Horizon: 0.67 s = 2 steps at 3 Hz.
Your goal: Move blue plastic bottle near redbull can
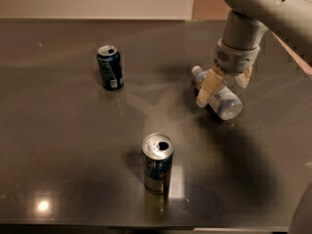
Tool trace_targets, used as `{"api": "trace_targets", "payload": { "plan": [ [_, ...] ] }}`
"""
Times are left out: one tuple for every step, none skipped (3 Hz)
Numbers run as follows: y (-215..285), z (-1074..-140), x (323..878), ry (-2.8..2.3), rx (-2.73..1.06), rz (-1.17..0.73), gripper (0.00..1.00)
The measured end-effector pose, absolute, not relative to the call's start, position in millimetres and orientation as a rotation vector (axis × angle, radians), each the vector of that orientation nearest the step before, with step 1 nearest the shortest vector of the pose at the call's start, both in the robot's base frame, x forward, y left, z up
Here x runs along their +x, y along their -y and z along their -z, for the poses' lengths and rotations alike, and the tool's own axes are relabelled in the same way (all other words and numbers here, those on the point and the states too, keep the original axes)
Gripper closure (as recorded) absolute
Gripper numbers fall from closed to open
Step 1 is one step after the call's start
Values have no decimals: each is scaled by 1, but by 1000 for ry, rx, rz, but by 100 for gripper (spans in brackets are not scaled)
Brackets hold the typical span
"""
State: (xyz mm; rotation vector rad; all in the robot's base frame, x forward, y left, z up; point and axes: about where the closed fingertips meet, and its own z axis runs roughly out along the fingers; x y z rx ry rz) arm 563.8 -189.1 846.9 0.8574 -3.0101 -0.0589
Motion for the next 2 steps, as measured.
{"api": "trace_targets", "payload": {
  "plan": [
    [186, -843, 566, 3003, 839, 37, 39],
    [185, -844, 561, 3005, 835, 20, 62]
  ]
}}
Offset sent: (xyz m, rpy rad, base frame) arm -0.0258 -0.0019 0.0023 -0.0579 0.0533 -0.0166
